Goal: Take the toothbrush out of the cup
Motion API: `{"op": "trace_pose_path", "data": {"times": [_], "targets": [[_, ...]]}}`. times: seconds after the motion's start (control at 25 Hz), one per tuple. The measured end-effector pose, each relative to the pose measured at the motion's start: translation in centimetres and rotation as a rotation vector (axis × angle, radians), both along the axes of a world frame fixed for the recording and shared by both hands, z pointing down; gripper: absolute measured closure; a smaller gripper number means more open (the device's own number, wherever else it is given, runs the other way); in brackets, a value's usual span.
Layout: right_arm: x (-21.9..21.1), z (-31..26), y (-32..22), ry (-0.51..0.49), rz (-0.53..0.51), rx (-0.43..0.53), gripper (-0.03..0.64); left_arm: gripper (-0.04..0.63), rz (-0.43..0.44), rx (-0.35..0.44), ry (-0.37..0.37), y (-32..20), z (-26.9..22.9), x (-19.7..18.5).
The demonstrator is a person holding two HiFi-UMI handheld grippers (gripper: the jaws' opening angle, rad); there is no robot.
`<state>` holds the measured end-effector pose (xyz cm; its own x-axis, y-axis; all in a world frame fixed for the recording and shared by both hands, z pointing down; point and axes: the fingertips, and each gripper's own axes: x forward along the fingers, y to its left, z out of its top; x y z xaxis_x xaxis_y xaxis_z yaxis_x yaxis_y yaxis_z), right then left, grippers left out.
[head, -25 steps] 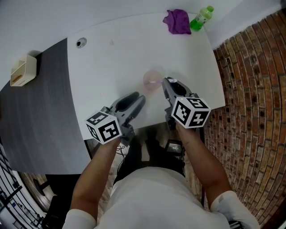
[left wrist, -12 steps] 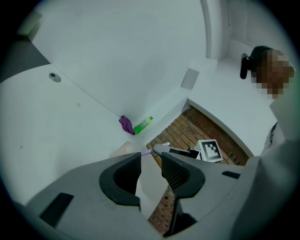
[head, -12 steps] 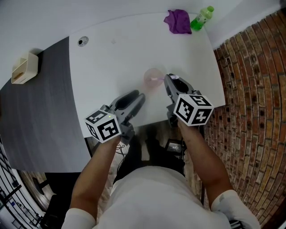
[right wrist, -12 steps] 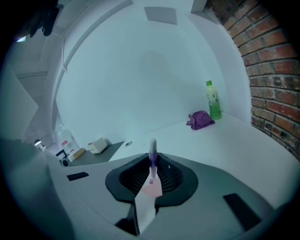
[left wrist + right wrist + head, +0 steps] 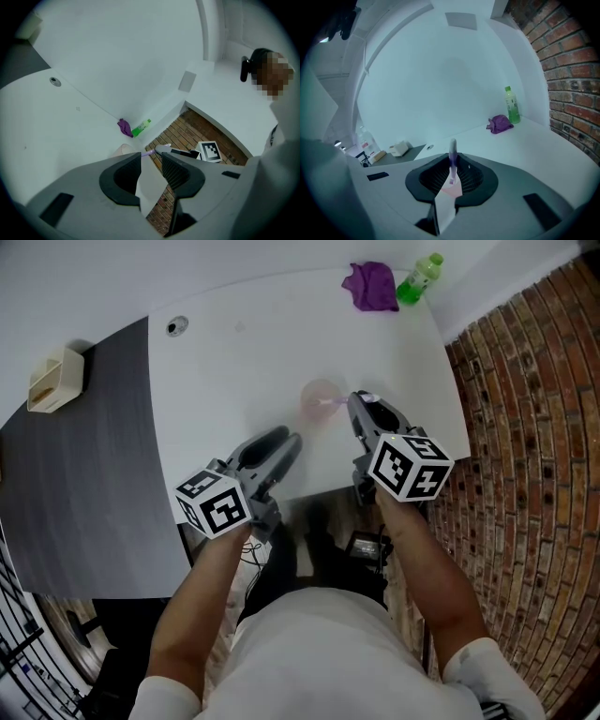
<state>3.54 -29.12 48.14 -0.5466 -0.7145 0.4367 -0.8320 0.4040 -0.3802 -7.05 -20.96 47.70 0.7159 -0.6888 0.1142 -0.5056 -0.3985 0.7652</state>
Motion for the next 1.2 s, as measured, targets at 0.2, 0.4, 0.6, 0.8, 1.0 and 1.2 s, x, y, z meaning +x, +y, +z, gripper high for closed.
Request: {"op": "trace_pose_path", "data": {"times": [0.2, 0.4, 0.6, 0.8, 1.0, 1.2], "targets": [[0.3, -1.2, 0.3, -0.012, 0.006, 0.020, 0.561, 0.479, -0.011, 0.023, 0.007, 0.4, -1.1, -0.1], [0.4, -2.4, 0.7, -0.022, 0.008, 0.041, 0.561, 0.479, -0.017, 0.040, 0.011, 0.9, -2.2, -0.1], [0.7, -3.7, 1.2, -0.035, 0.009, 0.060, 0.561, 0.479, -0.026, 0.059, 0.028, 1.5, -3.7, -0.2], [1.0, -4.8, 1.7, -0.052, 0.012, 0.073, 0.561, 0.479, -0.036, 0.078, 0.048, 2.1, -5.0, -0.3], [1.5, -6.1, 2.4, -0.070, 0.015, 0.089, 0.561, 0.479, -0.042, 0.096, 0.066, 2.9, -6.3, -0.3], [2.1, -7.2, 3.1, -0.085, 0.017, 0.099, 0.561, 0.479, -0.048, 0.108, 0.078, 3.7, -7.3, -0.3]]}}
